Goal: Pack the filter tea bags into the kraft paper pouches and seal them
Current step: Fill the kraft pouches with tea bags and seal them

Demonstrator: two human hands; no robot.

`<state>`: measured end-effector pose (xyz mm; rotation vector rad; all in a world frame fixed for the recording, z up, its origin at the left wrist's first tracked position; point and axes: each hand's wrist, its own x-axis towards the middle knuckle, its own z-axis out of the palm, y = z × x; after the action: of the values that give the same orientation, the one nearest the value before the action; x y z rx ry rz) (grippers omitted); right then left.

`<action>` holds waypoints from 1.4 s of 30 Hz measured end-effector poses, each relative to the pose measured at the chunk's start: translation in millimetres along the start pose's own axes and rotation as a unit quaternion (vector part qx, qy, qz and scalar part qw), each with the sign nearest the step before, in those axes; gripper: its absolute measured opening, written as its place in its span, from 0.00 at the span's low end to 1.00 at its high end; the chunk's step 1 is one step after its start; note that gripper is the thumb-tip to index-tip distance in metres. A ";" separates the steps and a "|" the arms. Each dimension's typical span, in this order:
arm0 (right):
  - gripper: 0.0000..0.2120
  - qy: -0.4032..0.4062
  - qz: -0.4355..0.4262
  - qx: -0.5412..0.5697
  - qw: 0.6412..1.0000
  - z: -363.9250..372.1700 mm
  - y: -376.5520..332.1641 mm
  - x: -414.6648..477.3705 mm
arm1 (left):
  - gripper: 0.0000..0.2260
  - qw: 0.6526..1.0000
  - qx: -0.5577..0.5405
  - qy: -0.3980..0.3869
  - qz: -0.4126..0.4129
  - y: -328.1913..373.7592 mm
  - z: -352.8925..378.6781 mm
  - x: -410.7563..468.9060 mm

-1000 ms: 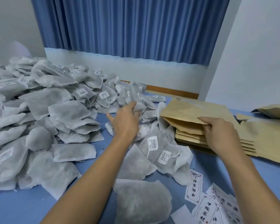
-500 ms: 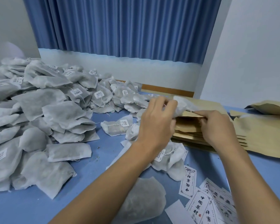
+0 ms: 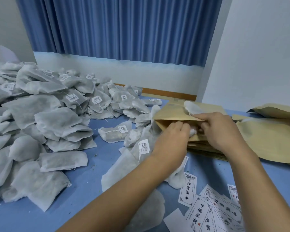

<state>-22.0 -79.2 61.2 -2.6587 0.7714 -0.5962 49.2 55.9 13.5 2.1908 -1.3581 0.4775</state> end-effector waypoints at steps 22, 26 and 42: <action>0.24 -0.042 0.035 -0.059 0.997 10.6 0.1 -1.7 | 0.13 0.986 -0.133 0.075 -0.072 4.2 -33.8 88.3; 0.23 -0.049 0.031 -0.056 0.997 10.4 0.7 -1.3 | 0.28 0.966 -0.128 -0.216 -0.056 -3.4 7.2 146.9; 0.24 0.005 0.048 -0.018 0.999 8.8 8.8 -2.7 | 0.02 0.964 -0.090 0.238 0.076 2.2 -24.1 26.3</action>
<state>-23.8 -83.2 49.2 -2.6356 0.9158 -0.5752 58.0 50.4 47.7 1.6888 -1.2451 0.8412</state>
